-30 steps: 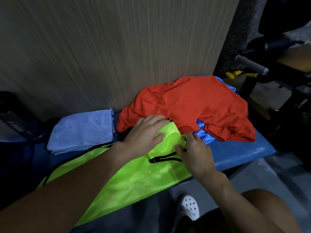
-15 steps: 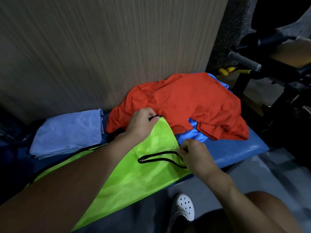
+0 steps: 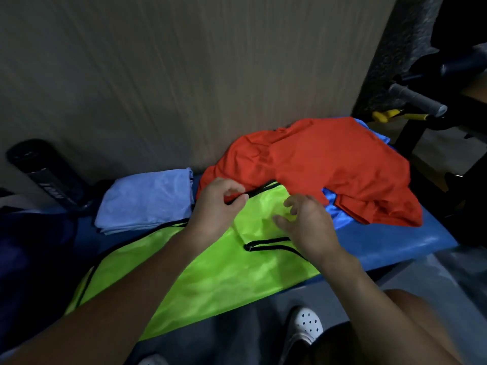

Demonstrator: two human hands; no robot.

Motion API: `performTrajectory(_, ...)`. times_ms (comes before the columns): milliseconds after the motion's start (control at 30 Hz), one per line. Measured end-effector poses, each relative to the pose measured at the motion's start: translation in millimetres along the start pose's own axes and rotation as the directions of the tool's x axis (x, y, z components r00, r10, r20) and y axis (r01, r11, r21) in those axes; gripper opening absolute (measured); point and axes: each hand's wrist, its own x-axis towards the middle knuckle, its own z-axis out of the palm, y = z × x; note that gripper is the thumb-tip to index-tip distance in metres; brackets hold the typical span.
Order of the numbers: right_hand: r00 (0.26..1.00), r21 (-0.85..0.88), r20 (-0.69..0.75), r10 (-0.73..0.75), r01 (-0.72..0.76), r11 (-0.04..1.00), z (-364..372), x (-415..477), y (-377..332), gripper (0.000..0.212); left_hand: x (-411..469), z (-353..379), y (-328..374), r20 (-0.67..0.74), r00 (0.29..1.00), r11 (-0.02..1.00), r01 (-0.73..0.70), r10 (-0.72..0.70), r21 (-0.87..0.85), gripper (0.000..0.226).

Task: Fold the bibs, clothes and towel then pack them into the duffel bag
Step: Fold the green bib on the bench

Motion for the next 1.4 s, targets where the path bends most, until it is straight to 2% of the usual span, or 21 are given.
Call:
performTrajectory(133, 0.966, 0.121, 0.059, -0.252, 0.244, 0.962, 29, 1, -45, 0.024, -58, -61, -29, -0.172, 0.973, 0.988, 0.149, -0.155, -0.049, 0.026)
performTrajectory(233, 0.866, 0.214, 0.168, -0.471, 0.434, 0.875, 59, -9, -81, 0.017, -113, -108, -63, -0.319, 0.892, 0.946, 0.314, -0.322, -0.078, 0.022)
performTrajectory(333, 0.76, 0.281, 0.277, -0.588, 0.521, 0.806, 90, -20, -122, 0.013, -166, -139, -98, -0.413, 0.733, 0.835, 0.526, -0.54, -0.159, 0.014)
performTrajectory(367, 0.726, 0.298, 0.321, -0.608, 0.532, 0.793, 99, -23, -137, 0.012, -180, -143, -110, -0.418, 0.667, 0.778, 0.6, -0.617, -0.189, 0.018)
performTrajectory(467, 0.617, 0.304, 0.447, -0.648, 0.576, 0.759, 129, -26, -181, 0.018, -208, -147, -135, -0.403, 0.43, 0.57, 0.743, -0.808, -0.35, 0.051)
performTrajectory(500, 0.586, 0.289, 0.481, -0.652, 0.596, 0.749, 140, -25, -194, 0.022, -214, -148, -136, -0.395, 0.376, 0.523, 0.76, -0.838, -0.385, 0.058)
performTrajectory(600, 0.529, 0.237, 0.589, -0.611, 0.61, 0.756, 170, -21, -229, 0.036, -228, -152, -128, -0.338, 0.305, 0.435, 0.789, -0.891, -0.434, 0.055)
performTrajectory(667, 0.499, 0.183, 0.663, -0.558, 0.615, 0.767, 189, -18, -248, 0.044, -235, -150, -131, -0.272, 0.29, 0.395, 0.745, -0.918, -0.537, 0.052)
performTrajectory(733, 0.471, 0.122, 0.721, -0.508, 0.636, 0.762, 208, -16, -259, 0.052, -239, -148, -135, -0.17, 0.271, 0.313, 0.673, -0.947, -0.67, 0.053)
performTrajectory(767, 0.466, 0.08, 0.738, -0.487, 0.657, 0.75, 217, -14, -261, 0.055, -239, -147, -136, -0.125, 0.262, 0.27, 0.64, -0.957, -0.72, 0.052)
performTrajectory(833, 0.467, -0.018, 0.756, -0.458, 0.715, 0.699, 230, -11, -264, 0.056, -240, -146, -139, -0.106, 0.26, 0.248, 0.607, -0.96, -0.755, 0.049)
performTrajectory(1000, 0.42, -0.049, 0.799, -0.431, 0.759, 0.649, 241, -5, -270, 0.029, -238, -150, -140, -0.1, 0.299, 0.27, 0.606, -0.949, -0.748, 0.034)
performTrajectory(1033, 0.413, -0.052, 0.799, -0.438, 0.772, 0.633, 243, -4, -271, 0.024, -239, -152, -140, -0.118, 0.317, 0.297, 0.609, -0.941, -0.735, 0.025)
performTrajectory(1100, 0.425, -0.024, 0.77, -0.476, 0.764, 0.645, 246, -3, -274, 0.021, -239, -159, -134, -0.232, 0.372, 0.422, 0.594, -0.899, -0.685, 0.009)
performTrajectory(1167, 0.455, 0.077, 0.713, -0.534, 0.706, 0.704, 246, -2, -281, 0.015, -239, -168, -122, -0.387, 0.421, 0.571, 0.563, -0.82, -0.597, 0.013)
performTrajectory(1233, 0.469, 0.182, 0.667, -0.579, 0.651, 0.737, 238, -2, -291, 0.016, -236, -177, -108, -0.491, 0.46, 0.673, 0.508, -0.74, -0.538, 0.014)
performTrajectory(1400, 0.439, 0.288, 0.637, -0.633, 0.626, 0.724, 196, 6, -294, 0.017, -230, -174, -92, -0.581, 0.593, 0.83, 0.425, -0.558, -0.363, 0.018)
